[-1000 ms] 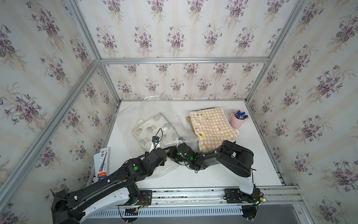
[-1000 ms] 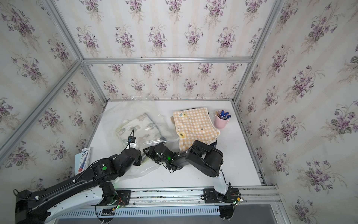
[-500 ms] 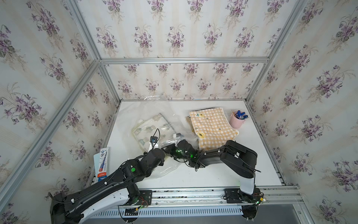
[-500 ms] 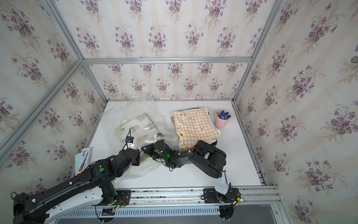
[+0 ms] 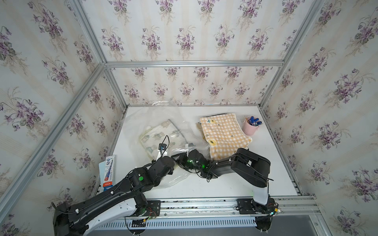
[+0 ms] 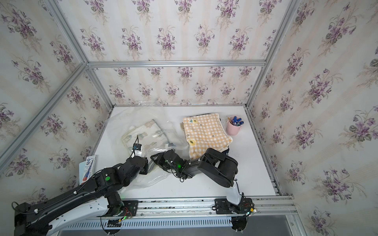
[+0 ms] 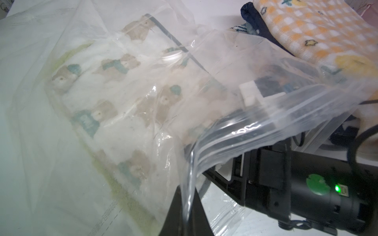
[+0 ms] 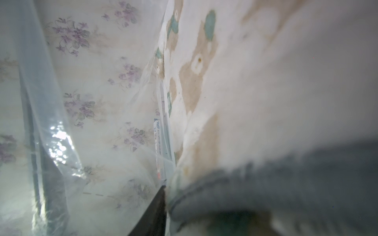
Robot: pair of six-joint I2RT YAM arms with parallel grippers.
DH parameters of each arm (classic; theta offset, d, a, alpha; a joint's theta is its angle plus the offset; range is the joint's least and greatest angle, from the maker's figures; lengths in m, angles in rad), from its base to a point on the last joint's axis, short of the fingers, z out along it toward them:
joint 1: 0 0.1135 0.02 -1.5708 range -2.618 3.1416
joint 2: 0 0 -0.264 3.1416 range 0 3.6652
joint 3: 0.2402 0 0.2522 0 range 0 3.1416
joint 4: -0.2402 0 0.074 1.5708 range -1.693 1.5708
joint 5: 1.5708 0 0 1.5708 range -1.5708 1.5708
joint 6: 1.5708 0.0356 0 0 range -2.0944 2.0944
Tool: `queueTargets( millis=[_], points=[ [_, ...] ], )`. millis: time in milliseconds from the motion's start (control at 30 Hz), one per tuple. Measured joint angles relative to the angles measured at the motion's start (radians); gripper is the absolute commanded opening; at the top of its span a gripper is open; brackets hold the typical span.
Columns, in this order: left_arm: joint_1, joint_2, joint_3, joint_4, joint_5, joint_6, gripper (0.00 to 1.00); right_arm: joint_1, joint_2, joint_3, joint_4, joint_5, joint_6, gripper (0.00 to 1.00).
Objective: Take the blanket out of the vacuum bag
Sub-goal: Take out the blanket from the vacuum bag.
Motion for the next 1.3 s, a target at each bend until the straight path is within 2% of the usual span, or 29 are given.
queueTargets(
  millis=[167, 533, 633, 700, 767, 867, 1033, 1300],
  points=[
    [0.001, 0.0, -0.003, 0.001, 0.0, 0.0, 0.09, 0.003, 0.01, -0.019, 0.01, 0.055, 0.045, 0.52],
    [0.001, -0.014, -0.015, 0.003, 0.001, -0.001, 0.09, 0.006, 0.116, 0.092, 0.073, 0.113, 0.095, 0.54],
    [0.001, -0.02, -0.019, 0.003, 0.001, -0.001, 0.09, 0.006, 0.132, 0.118, 0.072, 0.122, 0.1, 0.48],
    [0.001, -0.023, -0.019, 0.003, 0.001, -0.001, 0.08, 0.006, 0.138, 0.125, 0.073, 0.123, 0.101, 0.37],
    [0.001, -0.026, -0.016, 0.0, 0.001, -0.001, 0.08, 0.006, 0.145, 0.125, 0.073, 0.123, 0.102, 0.2],
    [0.001, -0.032, -0.003, -0.002, 0.0, 0.0, 0.08, 0.006, 0.145, 0.124, 0.077, 0.122, 0.101, 0.02],
    [0.002, -0.045, 0.021, -0.016, -0.009, 0.0, 0.09, 0.006, 0.106, 0.099, 0.09, 0.106, 0.093, 0.0],
    [0.014, -0.04, 0.061, -0.048, -0.032, 0.004, 0.08, 0.012, -0.048, -0.001, 0.137, 0.093, 0.09, 0.0]
  ],
)
